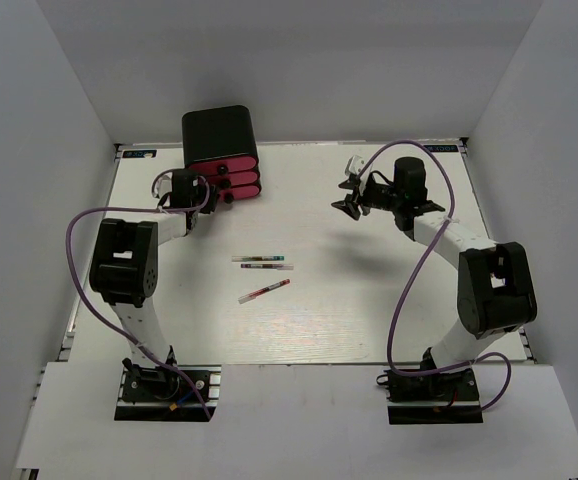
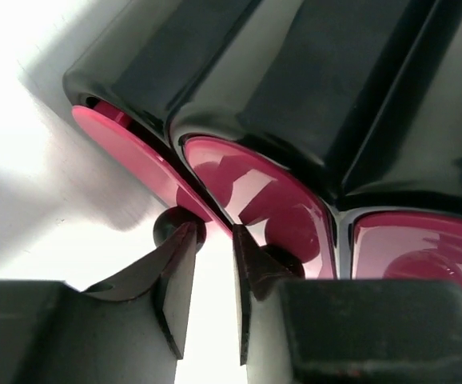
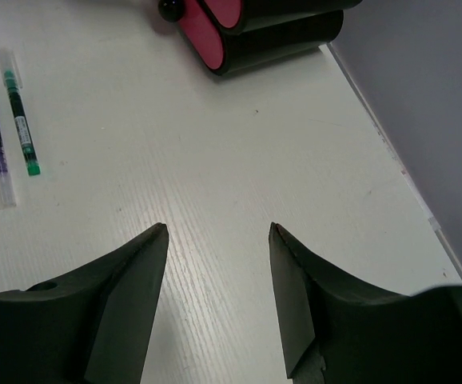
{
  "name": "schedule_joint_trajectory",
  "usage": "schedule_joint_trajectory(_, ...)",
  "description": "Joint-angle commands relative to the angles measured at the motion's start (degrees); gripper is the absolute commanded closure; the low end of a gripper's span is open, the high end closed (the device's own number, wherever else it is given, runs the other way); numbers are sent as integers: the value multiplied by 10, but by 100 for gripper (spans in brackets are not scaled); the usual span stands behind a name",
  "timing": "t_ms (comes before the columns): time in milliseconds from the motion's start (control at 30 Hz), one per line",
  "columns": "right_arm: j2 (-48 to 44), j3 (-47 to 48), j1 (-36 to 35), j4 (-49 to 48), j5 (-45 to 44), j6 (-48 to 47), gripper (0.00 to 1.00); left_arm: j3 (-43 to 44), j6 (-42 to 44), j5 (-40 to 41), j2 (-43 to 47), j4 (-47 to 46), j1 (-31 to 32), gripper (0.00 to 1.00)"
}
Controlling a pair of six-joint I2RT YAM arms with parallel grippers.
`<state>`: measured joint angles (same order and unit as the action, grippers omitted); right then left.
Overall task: Sort the stationery into containers
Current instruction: Close the drawer, then open the drawer
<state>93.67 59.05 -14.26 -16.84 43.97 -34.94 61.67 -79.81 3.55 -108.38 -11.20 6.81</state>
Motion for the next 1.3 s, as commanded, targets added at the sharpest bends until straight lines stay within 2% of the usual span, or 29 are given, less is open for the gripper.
schedule_joint_trajectory(0, -26, -3, 3, -6, 0, -7, 40, 9, -2, -23, 22, -22, 0, 66)
schedule_joint_trajectory(167, -28, -9, 4, 1, 1, -10, 43, -62, 5, -42, 58, -55, 0, 80)
schedule_joint_trajectory(333, -25, -20, 2, -3, 8, -8, 45, -96, 5, -55, 63, -73, 0, 82)
schedule_joint_trajectory(367, -27, -21, 3, -5, 8, -8, 45, -102, 5, -60, 63, -86, 0, 78)
schedule_joint_trajectory(400, -26, -24, 3, -6, 8, -7, 45, -102, 5, -60, 58, -92, 0, 68)
schedule_joint_trajectory(533, -29, -29, 4, -10, 2, -10, 45, -82, 5, -65, 32, -101, 0, 56)
schedule_joint_trajectory(667, -29, -32, 6, -10, -1, -11, 45, -60, 5, -72, 7, -106, 0, 53)
schedule_joint_trajectory(1267, -24, -31, 15, -6, -1, -21, 45, -30, 5, -77, -46, -118, 0, 53)
